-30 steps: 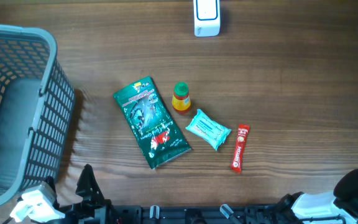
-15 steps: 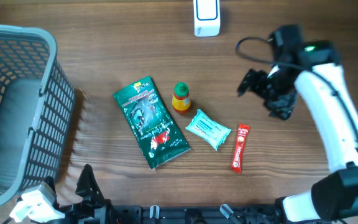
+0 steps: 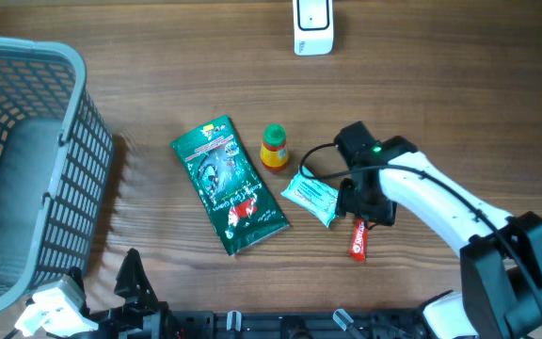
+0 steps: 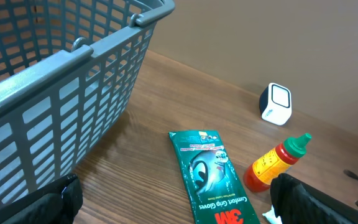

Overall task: Scan the item barcode
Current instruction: 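Reach the right gripper down to the red Nescafe sachet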

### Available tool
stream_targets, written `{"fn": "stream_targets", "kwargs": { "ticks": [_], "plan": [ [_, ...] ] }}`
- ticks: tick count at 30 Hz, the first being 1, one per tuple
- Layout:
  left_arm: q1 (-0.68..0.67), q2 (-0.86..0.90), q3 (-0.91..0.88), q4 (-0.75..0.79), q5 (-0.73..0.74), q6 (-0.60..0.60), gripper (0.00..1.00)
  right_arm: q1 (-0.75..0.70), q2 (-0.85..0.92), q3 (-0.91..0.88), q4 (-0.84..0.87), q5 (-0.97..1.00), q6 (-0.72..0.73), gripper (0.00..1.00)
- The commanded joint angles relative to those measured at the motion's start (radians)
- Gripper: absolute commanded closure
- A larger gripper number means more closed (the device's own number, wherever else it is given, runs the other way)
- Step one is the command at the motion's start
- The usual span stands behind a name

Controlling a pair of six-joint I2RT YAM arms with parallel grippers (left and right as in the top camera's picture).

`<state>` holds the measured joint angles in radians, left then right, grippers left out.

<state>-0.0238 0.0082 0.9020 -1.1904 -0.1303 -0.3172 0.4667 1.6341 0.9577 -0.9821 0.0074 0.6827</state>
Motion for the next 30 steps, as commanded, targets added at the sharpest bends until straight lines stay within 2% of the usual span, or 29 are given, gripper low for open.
{"fn": "stream_targets", "kwargs": {
  "ticks": [1, 4, 7, 10, 16, 18, 22, 24, 26, 30],
  "plan": [
    [0.006, -0.002, -0.001, 0.001, -0.002, -0.006, 0.0, 0.064, -0.002, -0.003, 0.003, 0.162, 0.084, 0.36],
    [0.006, -0.002, -0.001, 0.001, -0.002, -0.006, 0.0, 0.076, 0.0, -0.003, 0.01, 0.187, 0.088, 0.37],
    [0.006, -0.002, -0.001, 0.001, -0.002, -0.006, 0.0, 0.076, 0.021, -0.003, 0.033, 0.179, 0.106, 0.43],
    [0.006, -0.002, -0.001, 0.001, -0.002, -0.006, 0.0, 0.076, 0.084, -0.003, 0.043, 0.179, 0.106, 0.43],
    [0.006, -0.002, -0.001, 0.001, -0.002, -0.006, 0.0, 0.076, 0.216, -0.004, 0.053, 0.094, 0.105, 0.5],
    [0.006, -0.002, -0.001, 0.001, -0.002, -0.006, 0.0, 0.076, 0.259, -0.018, 0.043, 0.053, 0.103, 0.58],
    [0.006, -0.002, -0.001, 0.001, -0.002, -0.006, 0.0, 0.076, 0.272, -0.056, 0.048, -0.015, 0.103, 0.6],
    [0.006, -0.002, -0.001, 0.001, -0.002, -0.006, 0.0, 0.076, 0.272, -0.056, 0.047, -0.093, 0.089, 0.92],
    [0.006, -0.002, -0.001, 0.001, -0.002, -0.006, 0.0, 0.076, 0.272, -0.056, 0.089, -0.238, -0.001, 0.95],
    [0.006, -0.002, -0.001, 0.001, -0.002, -0.006, 0.0, 0.049, 0.264, -0.021, 0.084, -0.242, -0.032, 0.96]
  ]
}}
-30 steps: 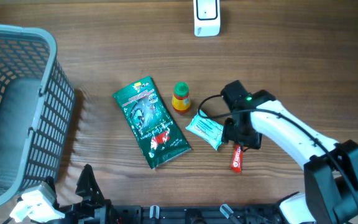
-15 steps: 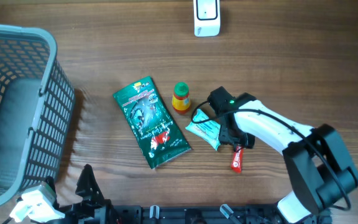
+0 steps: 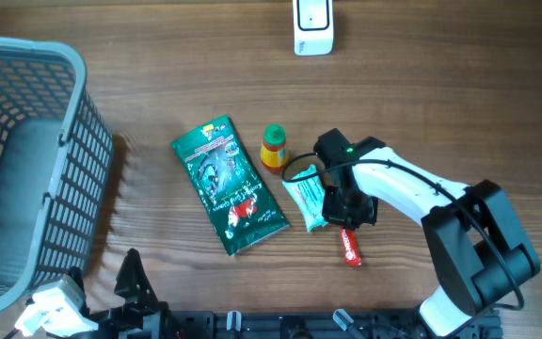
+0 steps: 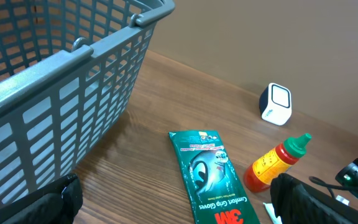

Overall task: Scan the item barcode
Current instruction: 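Reach the right gripper down to the red Nescafe sachet, then grasp the red Nescafe sachet with the right gripper and lift it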

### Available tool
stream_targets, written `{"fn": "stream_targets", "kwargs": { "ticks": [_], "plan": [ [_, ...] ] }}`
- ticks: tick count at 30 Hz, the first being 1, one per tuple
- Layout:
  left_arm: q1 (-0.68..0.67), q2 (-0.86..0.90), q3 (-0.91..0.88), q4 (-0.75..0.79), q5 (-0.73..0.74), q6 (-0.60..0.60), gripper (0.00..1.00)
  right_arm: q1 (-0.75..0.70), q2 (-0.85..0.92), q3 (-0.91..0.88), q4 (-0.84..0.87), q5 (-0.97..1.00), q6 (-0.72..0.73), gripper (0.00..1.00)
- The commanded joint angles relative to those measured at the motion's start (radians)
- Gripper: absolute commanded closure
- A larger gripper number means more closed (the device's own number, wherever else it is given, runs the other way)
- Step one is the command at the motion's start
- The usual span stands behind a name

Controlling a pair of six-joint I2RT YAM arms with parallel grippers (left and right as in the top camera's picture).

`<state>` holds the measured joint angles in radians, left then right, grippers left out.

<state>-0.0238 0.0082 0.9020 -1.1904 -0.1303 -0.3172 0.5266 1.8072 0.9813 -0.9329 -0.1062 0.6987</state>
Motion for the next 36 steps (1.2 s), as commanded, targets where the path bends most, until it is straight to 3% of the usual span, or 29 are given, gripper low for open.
{"fn": "stream_targets", "kwargs": {
  "ticks": [1, 7, 10, 14, 17, 19, 26, 31, 36],
  "plan": [
    [0.006, -0.002, -0.001, 0.001, -0.002, -0.006, 0.0, -0.022, 0.084, -0.032, 0.022, -0.129, -0.07, 0.96],
    [0.006, -0.002, -0.001, 0.001, -0.002, -0.006, 0.0, -0.117, -0.063, 0.046, -0.139, -0.187, -0.333, 0.96],
    [0.006, -0.002, -0.001, 0.001, -0.002, -0.006, 0.0, -0.158, -0.154, 0.045, -0.147, -0.512, -0.674, 0.96],
    [0.006, -0.002, -0.001, 0.001, -0.002, -0.006, 0.0, -0.159, -0.162, 0.045, -0.069, -0.592, -0.766, 0.96],
    [0.006, -0.002, -0.001, 0.001, -0.002, -0.006, 0.0, -0.159, -0.162, 0.045, -0.018, -0.874, -0.988, 0.96],
    [0.006, -0.002, -0.001, 0.001, -0.002, -0.006, 0.0, -0.159, -0.162, 0.041, 0.0, -0.942, -1.052, 0.96],
    [0.006, -0.002, -0.001, 0.001, -0.002, -0.006, 0.0, -0.159, -0.162, 0.041, 0.014, -1.307, -1.547, 0.96],
    [0.006, -0.002, -0.001, 0.001, -0.002, -0.006, 0.0, -0.159, -0.162, 0.041, 0.137, -1.51, -1.643, 0.95],
    [0.006, -0.002, -0.001, 0.001, -0.002, -0.006, 0.0, -0.157, -0.163, 0.041, 0.282, -1.518, -1.642, 0.95]
  ]
}}
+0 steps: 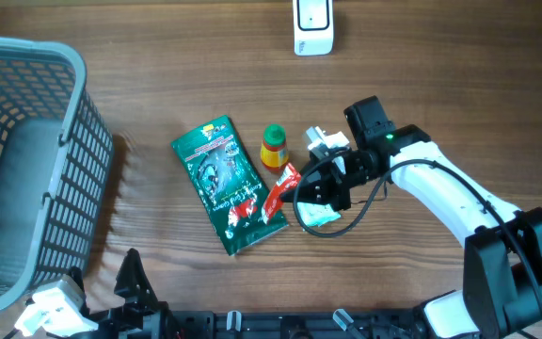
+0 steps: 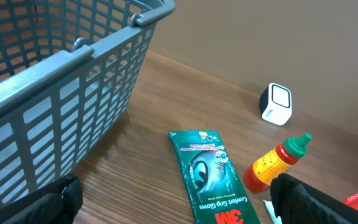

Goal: Scan the item barcode

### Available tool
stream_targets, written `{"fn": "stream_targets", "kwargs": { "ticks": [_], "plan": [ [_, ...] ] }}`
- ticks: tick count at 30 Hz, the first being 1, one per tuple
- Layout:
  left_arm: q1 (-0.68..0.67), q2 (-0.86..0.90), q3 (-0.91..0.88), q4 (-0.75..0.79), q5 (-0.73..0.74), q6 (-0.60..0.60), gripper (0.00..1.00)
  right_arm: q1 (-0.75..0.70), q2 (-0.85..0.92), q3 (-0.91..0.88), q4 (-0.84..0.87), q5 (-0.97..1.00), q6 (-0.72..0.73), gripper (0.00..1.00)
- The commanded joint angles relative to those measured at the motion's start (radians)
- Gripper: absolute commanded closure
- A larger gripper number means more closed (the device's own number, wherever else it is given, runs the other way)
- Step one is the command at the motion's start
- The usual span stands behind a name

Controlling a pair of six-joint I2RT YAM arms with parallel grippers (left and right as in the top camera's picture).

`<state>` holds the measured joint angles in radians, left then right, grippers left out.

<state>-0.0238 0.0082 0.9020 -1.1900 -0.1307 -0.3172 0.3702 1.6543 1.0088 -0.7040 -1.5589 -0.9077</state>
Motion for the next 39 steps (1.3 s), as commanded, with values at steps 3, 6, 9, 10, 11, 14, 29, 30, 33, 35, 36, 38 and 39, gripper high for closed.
{"fn": "stream_targets", "kwargs": {
  "ticks": [3, 6, 9, 10, 11, 14, 29, 30, 33, 35, 36, 38, 39],
  "plan": [
    [0.006, -0.002, -0.001, 0.0, -0.002, -0.006, 0.0, 0.0, -0.038, 0.013, 0.113, -0.065, -0.031, 0.95],
    [0.006, -0.002, -0.001, 0.0, -0.002, -0.006, 0.0, 0.0, -0.107, 0.013, 0.17, -0.065, -0.034, 0.95],
    [0.006, -0.002, -0.001, 0.0, -0.002, -0.006, 0.0, 0.0, -0.179, 0.013, 0.246, -0.065, -0.031, 0.95],
    [0.006, -0.002, -0.001, 0.0, -0.002, -0.006, 0.0, 0.0, -0.193, 0.013, 0.253, -0.065, -0.031, 0.96],
    [0.006, -0.002, -0.001, 0.0, -0.002, -0.006, 0.0, 0.0, -0.209, 0.013, 0.253, -0.065, -0.022, 0.95],
    [0.006, -0.002, -0.001, 0.0, -0.002, -0.006, 0.0, 0.0, -0.233, 0.013, 0.255, -0.065, 0.044, 0.95],
    [0.006, -0.002, -0.001, 0.0, -0.002, -0.006, 0.0, 0.017, -0.506, 0.013, 0.133, -0.065, 0.202, 0.95],
    [0.006, -0.002, -0.001, 0.0, -0.002, -0.006, 0.0, 0.017, -0.509, 0.013, 0.121, -0.065, 0.2, 0.95],
    [0.006, -0.002, -0.001, 0.0, -0.002, -0.006, 0.0, 0.017, -0.52, 0.013, 0.111, -0.065, 0.201, 0.95],
    [0.006, -0.002, -0.001, 0.0, -0.002, -0.006, 0.0, 0.017, -0.537, 0.013, 0.091, -0.065, 0.2, 0.95],
    [0.006, -0.002, -0.001, 0.0, -0.002, -0.006, 0.0, 0.017, -0.558, 0.013, 0.077, -0.065, 0.2, 0.96],
    [0.006, -0.002, -0.001, 0.0, -0.002, -0.006, 0.0, 0.017, -0.58, 0.013, 0.073, -0.065, 0.196, 0.95],
    [0.006, -0.002, -0.001, 0.0, -0.002, -0.006, 0.0, 0.017, -0.589, 0.013, 0.07, -0.065, 0.195, 0.95]
  ]
}}
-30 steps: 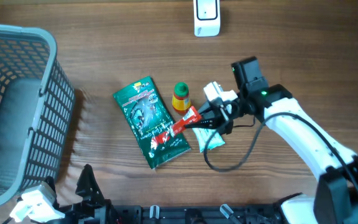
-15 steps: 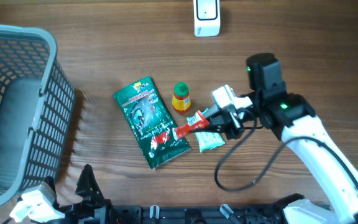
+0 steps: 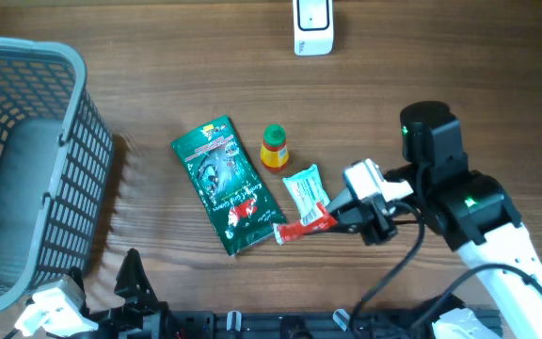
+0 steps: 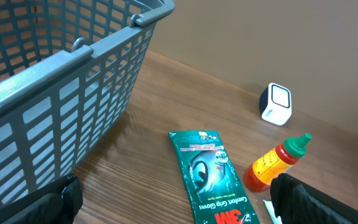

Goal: Scan the item barcode

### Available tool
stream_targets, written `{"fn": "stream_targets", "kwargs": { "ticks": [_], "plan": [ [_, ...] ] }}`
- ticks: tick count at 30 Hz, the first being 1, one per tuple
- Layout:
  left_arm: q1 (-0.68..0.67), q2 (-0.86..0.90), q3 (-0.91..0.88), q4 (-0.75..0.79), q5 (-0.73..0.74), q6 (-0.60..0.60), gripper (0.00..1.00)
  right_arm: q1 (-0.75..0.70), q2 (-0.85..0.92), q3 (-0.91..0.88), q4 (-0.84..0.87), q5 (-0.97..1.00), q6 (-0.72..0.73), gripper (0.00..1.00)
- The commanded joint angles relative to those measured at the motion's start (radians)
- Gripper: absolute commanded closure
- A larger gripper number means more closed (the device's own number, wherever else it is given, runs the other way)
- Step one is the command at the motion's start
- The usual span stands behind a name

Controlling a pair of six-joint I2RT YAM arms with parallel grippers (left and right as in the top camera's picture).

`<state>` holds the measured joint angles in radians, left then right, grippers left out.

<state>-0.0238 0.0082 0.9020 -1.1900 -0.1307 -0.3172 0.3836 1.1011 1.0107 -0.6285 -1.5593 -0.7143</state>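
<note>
A small red packet hangs above the table in the overhead view, with my right gripper shut on its right end. It is just right of the green 3M glove pack and in front of a teal sachet. The white scanner stands at the far edge, well away from the packet; it also shows in the left wrist view as the scanner. My left gripper is open at the near left, its fingers wide apart with nothing between them.
A grey basket fills the left side. A small orange sauce bottle with a green cap stands between the glove pack and the sachet. My right arm reaches in from the near right.
My right gripper, still holding the red packet, has moved from beside the bottle toward the near right and sits higher. The teal sachet now lies uncovered by the bottle. The left arm is unchanged.
My right gripper was first down over the red packet on the table, right of the teal sachet. Then it was further left, the sachet turned. Later it held the packet lifted near the bottle. Now it holds it nearer the front.
</note>
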Motion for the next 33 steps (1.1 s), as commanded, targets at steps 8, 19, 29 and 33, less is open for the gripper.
{"fn": "stream_targets", "kwargs": {
  "ticks": [8, 19, 29, 33],
  "plan": [
    [0.006, -0.002, -0.001, 0.0, -0.002, -0.006, 0.0, 0.003, -0.058, 0.011, -0.203, -0.035, -0.206, 0.96],
    [0.006, -0.002, -0.001, 0.0, -0.002, -0.006, 0.0, 0.003, -0.058, 0.011, -0.54, -0.002, -0.657, 0.95],
    [0.006, -0.002, -0.001, 0.0, -0.002, -0.006, 0.0, 0.003, -0.058, 0.011, -0.539, -0.002, -0.674, 0.95],
    [0.006, -0.002, -0.001, 0.0, -0.002, -0.006, 0.0, 0.002, -0.058, 0.011, -0.529, -0.001, -0.673, 0.96]
  ]
}}
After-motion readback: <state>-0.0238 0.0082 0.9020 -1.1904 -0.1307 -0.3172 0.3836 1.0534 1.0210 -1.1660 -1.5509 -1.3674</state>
